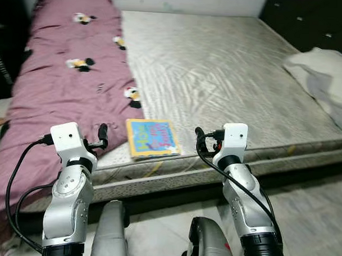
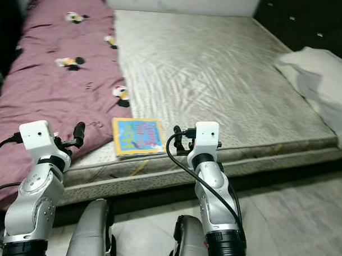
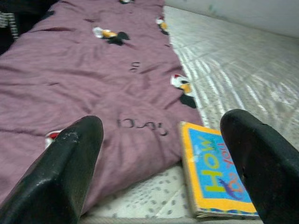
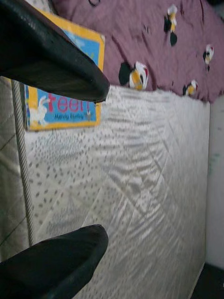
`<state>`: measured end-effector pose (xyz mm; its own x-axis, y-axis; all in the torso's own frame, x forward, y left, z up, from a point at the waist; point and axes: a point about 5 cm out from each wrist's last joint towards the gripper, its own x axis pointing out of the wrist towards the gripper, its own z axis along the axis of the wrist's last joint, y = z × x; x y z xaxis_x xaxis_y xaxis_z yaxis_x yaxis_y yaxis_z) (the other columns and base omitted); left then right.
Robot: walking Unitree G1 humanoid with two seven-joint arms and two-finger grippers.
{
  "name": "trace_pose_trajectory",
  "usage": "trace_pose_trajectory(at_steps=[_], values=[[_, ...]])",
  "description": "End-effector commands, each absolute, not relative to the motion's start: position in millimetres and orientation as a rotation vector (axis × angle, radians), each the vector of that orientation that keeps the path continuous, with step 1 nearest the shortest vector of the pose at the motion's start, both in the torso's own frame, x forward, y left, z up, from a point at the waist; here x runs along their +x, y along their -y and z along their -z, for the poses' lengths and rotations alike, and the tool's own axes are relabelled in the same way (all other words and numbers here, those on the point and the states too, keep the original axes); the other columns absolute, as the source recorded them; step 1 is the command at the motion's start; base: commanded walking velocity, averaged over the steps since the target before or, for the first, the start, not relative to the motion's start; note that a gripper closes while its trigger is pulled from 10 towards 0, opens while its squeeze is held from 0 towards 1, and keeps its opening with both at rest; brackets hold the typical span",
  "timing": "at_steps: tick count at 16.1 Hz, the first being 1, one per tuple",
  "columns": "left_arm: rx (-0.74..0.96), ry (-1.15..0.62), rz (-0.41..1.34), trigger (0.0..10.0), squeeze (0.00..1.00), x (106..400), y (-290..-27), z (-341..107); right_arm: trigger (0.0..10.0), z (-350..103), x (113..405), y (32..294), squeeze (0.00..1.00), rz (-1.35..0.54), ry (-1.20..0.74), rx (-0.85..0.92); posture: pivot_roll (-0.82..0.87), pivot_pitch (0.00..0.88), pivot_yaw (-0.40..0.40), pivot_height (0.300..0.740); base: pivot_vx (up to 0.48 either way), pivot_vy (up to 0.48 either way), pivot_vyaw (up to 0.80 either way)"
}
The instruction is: Clean up the room
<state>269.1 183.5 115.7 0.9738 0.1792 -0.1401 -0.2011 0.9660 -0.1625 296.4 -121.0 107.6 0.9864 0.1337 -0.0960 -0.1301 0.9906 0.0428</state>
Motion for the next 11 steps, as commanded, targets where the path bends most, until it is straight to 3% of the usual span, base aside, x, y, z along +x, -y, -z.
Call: trace_pose_trajectory(at_steps=[1, 11], values=[[-0.182, -0.123, -0.182, 10.0, 0.00, 269.1, -181.2, -115.4, 10.0, -110.5, 298.1, 124.8, 0.00, -0.122, -0.093, 0.023, 0.00, 0.057, -0.069, 0.606, 0.277, 0.000, 0.00], [-0.194, -0.140, -0.184, 10.0, 0.00, 269.0, -180.0, -111.5, 10.0, -111.5, 299.1, 125.0, 0.00, -0.124, -0.091, 0.021, 0.00, 0.063, -0.074, 0.606, 0.296, 0.000, 0.00]])
